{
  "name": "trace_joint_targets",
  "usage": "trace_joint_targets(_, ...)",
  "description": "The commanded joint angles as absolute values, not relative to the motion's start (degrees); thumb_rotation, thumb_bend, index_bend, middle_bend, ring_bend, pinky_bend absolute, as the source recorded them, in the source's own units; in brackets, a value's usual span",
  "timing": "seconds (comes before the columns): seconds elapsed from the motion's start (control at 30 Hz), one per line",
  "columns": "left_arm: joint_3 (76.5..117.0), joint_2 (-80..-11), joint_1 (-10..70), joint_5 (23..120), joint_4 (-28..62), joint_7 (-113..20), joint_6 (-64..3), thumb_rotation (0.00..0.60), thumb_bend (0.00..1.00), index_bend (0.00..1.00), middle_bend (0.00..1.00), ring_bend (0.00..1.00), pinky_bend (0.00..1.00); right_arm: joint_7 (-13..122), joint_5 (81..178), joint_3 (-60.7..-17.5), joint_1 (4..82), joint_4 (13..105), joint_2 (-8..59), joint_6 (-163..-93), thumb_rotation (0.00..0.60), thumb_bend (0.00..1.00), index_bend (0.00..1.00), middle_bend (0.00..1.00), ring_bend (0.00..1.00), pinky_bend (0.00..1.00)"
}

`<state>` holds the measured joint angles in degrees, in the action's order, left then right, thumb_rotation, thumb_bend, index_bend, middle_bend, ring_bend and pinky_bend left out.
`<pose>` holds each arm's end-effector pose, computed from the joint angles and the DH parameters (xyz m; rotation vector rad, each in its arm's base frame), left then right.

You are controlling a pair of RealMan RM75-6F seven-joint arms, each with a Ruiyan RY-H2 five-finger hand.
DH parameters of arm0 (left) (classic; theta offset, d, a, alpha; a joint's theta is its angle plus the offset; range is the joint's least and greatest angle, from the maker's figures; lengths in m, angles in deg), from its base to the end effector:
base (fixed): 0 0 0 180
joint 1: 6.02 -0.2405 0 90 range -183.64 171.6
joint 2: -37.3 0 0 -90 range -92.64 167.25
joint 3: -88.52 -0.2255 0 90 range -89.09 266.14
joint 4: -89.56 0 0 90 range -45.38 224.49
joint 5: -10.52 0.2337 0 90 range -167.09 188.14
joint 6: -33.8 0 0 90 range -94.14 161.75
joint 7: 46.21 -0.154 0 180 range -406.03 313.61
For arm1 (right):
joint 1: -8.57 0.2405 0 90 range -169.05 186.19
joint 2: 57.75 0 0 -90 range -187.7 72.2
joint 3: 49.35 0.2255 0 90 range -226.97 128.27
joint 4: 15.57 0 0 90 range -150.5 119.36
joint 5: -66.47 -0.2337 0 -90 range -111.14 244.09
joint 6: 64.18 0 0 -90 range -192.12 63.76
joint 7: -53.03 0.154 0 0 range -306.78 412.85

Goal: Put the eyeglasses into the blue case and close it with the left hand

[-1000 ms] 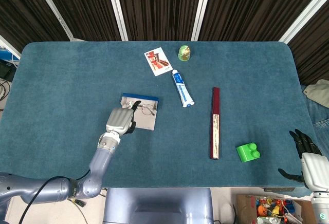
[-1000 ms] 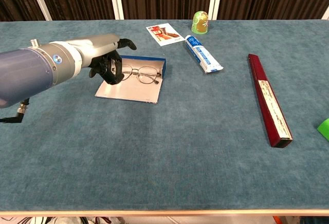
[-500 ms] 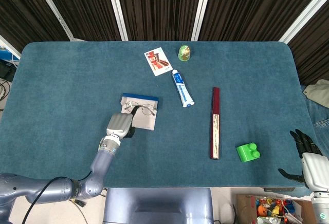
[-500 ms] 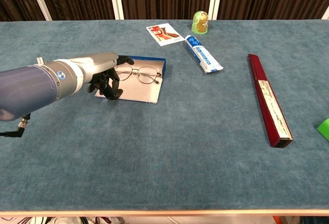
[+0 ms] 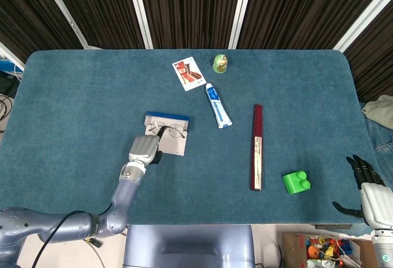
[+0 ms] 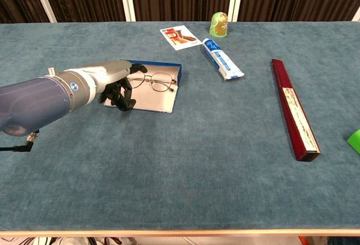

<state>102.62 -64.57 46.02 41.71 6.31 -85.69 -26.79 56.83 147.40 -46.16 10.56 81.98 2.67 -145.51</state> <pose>-0.0828 0.3320 -0.0990 -1.7368 -1.1772 -0.7092 -0.3045 -0.1751 0.1303 1.2780 -1.0828 0.8637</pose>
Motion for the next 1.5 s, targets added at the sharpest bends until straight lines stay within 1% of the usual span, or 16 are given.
trace_joint_targets(0.03,103.01,-65.2,46.47,40.73,7.23,-85.98,-26.33,0.6,0.48,0.0,0.62,0.64,0.75,56.83,147.37,-46.16,10.55,82.01,2.66,-145.49,0.6,0.11,0.0,0.0,0.0,0.17)
trace_joint_targets(0.6,103.51,-66.66,47.71,38.55,8.9,-87.64,-26.32,0.6,0.48,0.0,0.62,0.64,0.75,56.87,147.28,-46.14,10.55,82.14,2.55,-145.42,0.6,0.11,0.0,0.0,0.0,0.17)
trace_joint_targets(1.5,103.46,-67.58,47.96,38.1,10.81,-87.97,-26.16,0.6,0.48,0.0,0.62,0.64,0.75,56.84,146.96,-46.08,10.54,82.29,2.49,-145.25,0.6,0.11,0.0,0.0,0.0,0.17)
